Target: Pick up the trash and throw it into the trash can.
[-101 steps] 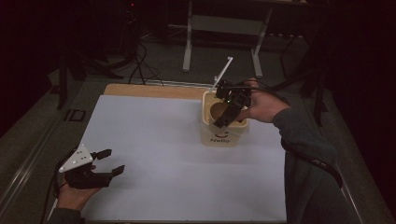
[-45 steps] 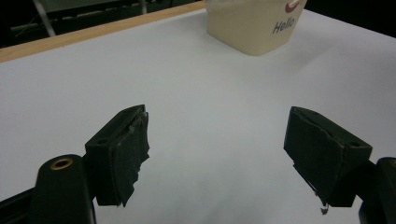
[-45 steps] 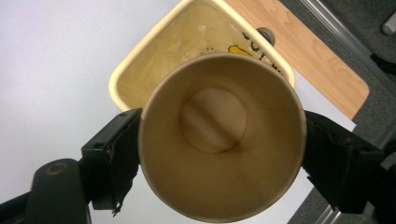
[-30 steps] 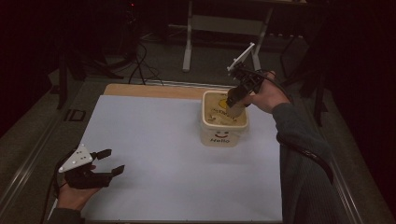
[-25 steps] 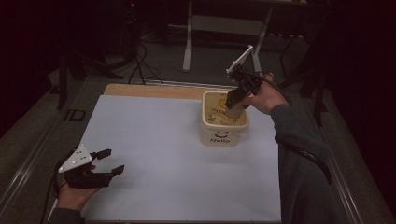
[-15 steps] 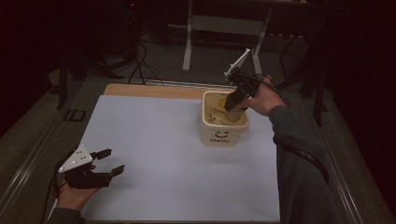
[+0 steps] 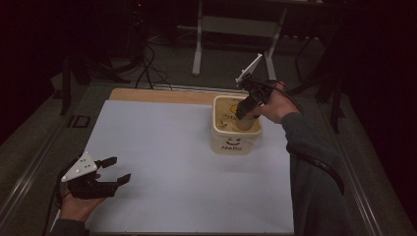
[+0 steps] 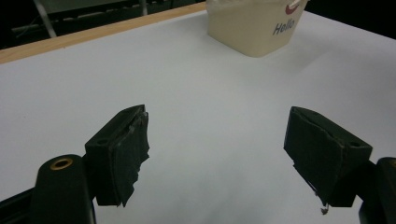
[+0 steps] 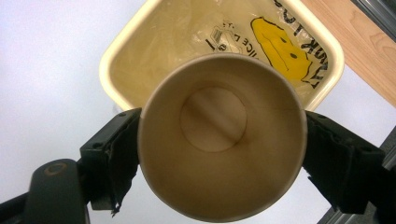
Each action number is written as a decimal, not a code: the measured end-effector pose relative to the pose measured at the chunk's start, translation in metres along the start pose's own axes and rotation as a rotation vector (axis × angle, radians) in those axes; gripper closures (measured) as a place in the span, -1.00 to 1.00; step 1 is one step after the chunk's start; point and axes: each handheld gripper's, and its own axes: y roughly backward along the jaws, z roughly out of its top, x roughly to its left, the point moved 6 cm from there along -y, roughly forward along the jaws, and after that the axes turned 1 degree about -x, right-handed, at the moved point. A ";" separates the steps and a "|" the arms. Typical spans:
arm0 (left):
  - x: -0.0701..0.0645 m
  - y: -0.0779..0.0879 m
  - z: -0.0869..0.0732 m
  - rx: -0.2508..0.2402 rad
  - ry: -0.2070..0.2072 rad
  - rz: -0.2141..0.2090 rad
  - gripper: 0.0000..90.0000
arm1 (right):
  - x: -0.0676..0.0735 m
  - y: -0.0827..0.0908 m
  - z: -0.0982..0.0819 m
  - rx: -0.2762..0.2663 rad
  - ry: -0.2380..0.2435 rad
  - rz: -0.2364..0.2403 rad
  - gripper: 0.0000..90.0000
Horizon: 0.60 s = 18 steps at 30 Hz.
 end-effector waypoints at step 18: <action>0.000 0.000 0.000 -0.001 0.000 0.002 -0.51 | 0.002 0.001 -0.001 -0.032 0.018 0.006 -0.80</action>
